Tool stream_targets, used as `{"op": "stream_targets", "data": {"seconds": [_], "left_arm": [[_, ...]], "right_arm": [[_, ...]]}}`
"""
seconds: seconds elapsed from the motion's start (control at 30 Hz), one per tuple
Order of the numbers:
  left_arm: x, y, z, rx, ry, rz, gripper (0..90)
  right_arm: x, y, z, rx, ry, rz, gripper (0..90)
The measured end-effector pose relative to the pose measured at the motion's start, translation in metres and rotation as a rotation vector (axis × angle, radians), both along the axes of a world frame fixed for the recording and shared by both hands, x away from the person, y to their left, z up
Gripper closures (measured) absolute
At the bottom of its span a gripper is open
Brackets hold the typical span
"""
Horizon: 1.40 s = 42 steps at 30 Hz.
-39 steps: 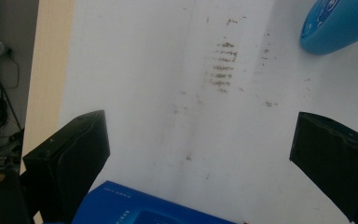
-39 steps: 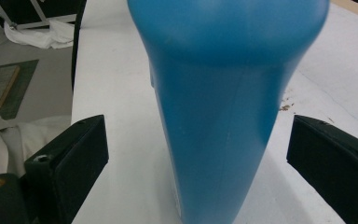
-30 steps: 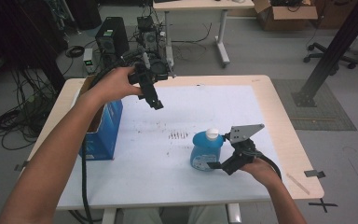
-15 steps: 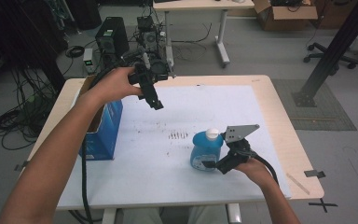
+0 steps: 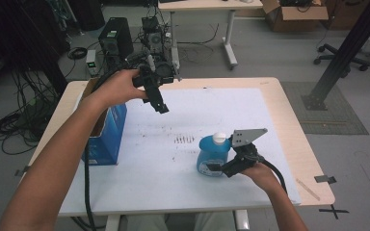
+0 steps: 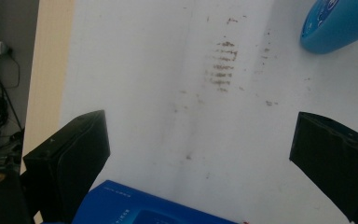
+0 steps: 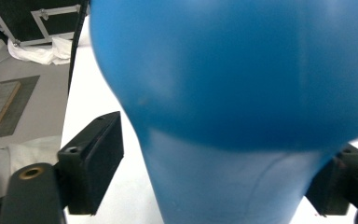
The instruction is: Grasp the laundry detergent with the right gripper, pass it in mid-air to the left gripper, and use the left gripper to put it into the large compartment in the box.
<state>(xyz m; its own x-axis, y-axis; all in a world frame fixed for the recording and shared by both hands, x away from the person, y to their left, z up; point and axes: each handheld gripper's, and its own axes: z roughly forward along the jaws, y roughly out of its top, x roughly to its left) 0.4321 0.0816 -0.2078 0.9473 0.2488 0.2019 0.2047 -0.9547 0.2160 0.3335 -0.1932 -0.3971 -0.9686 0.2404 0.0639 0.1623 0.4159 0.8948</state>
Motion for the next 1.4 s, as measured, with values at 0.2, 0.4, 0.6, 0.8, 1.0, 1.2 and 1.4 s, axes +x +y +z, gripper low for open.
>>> {"op": "stream_targets", "data": {"seconds": [0.2, 0.4, 0.6, 0.8, 1.0, 1.2, 1.4], "left_arm": [[0.0003, 0.0001, -0.001, 0.0, 0.0, -0.001, 5.3], [0.0002, 0.0, -0.0011, 0.0, -0.004, -0.001, 5.3], [-0.0004, 0.0011, -0.001, 0.0, -0.004, 0.001, 5.4], [-0.0012, 0.0021, -0.0018, -0.009, -0.005, 0.008, 5.5], [-0.0016, 0.0026, -0.0018, -0.01, -0.002, 0.007, 5.5], [-0.004, 0.0024, -0.0011, -0.008, -0.004, 0.002, 5.5], [-0.006, 0.0035, 0.0011, -0.007, -0.011, -0.002, 5.5]], "right_arm": [[0.0014, -0.0022, -0.0009, 0.006, 0.009, 0.003, 23.3], [0.0017, -0.004, -0.0003, 0.011, 0.009, 0.003, 27.5], [0.0014, -0.0028, -0.0008, 0.008, 0.0, 0.012, 33.3], [0.0014, -0.0034, -0.0003, 0.003, -0.016, 0.002, 40.4], [0.0014, -0.0035, 0.0001, -0.004, -0.031, 0.004, 41.8], [0.0014, -0.0047, -0.0009, 0.012, -0.037, 0.007, 42.8], [0.0011, -0.0065, 0.0017, 0.013, -0.04, 0.004, 43.5]]}}
